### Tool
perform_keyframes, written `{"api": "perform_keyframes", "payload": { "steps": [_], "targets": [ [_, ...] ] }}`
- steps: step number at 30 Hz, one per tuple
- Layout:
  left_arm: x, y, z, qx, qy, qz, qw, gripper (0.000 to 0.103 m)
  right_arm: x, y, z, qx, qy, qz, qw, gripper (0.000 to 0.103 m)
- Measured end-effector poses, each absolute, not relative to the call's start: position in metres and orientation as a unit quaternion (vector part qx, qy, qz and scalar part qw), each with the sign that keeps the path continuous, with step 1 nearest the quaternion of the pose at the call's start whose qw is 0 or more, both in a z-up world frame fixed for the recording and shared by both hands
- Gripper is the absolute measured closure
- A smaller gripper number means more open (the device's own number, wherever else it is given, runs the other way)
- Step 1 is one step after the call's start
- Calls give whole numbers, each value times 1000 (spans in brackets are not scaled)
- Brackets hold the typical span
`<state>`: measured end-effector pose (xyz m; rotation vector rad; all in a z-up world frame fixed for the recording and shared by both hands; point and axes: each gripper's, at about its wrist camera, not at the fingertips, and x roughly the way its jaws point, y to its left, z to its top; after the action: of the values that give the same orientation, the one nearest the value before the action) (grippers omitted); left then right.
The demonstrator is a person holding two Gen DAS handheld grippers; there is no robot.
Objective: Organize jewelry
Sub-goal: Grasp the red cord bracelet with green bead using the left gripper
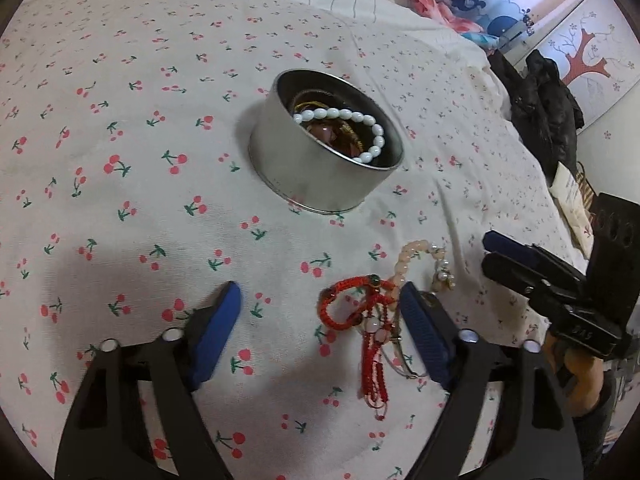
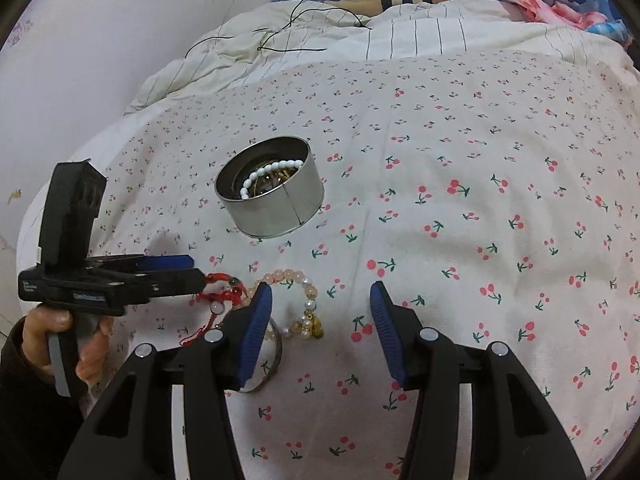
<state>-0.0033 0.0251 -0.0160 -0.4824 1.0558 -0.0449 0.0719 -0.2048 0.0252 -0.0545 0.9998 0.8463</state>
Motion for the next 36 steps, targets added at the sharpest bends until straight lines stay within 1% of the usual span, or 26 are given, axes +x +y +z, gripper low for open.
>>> {"api": "perform_keyframes", "payload": {
  "steps": [2, 4, 10, 17, 22, 24, 25, 26, 27, 29, 33, 36],
  "targets": [
    [-2, 27, -18, -220, 500, -9, 838, 52, 72, -203, 25, -25, 465, 394, 792, 53],
    [-1, 26, -17, -199, 502, -1, 842, 59, 73, -203, 24, -23, 466, 393, 792, 53],
    [-3, 1, -3, -98, 486, 4, 869, 59, 75, -208, 27, -10, 463, 393, 795, 53],
    [-4, -4, -4, -75, 492, 1, 868, 59, 74, -208, 30, -2, 461, 403, 791, 53],
    [-4, -28, -11, 12, 490, 13, 872, 59, 74, -208, 32, 7, 460, 409, 788, 52],
    [-4, -31, -13, 38, 492, 24, 869, 66, 73, -208, 33, 8, 460, 411, 787, 52],
    [-3, -30, -13, 43, 494, 29, 868, 75, 73, -208, 33, 8, 459, 412, 787, 52],
    [-3, -25, -12, 47, 497, 42, 866, 82, 73, -208, 33, 7, 460, 412, 787, 52],
    [-3, -20, -12, 46, 499, 51, 864, 84, 73, -208, 32, 7, 461, 411, 787, 52],
    [-3, -6, -12, 37, 504, 74, 860, 95, 73, -208, 31, 8, 463, 410, 786, 52],
    [-3, 11, -12, -24, 515, 59, 855, 96, 72, -202, 27, -1, 469, 416, 779, 52],
    [-5, 17, -12, -44, 517, 56, 853, 96, 69, -193, 21, -17, 476, 422, 772, 52]
  ]
}}
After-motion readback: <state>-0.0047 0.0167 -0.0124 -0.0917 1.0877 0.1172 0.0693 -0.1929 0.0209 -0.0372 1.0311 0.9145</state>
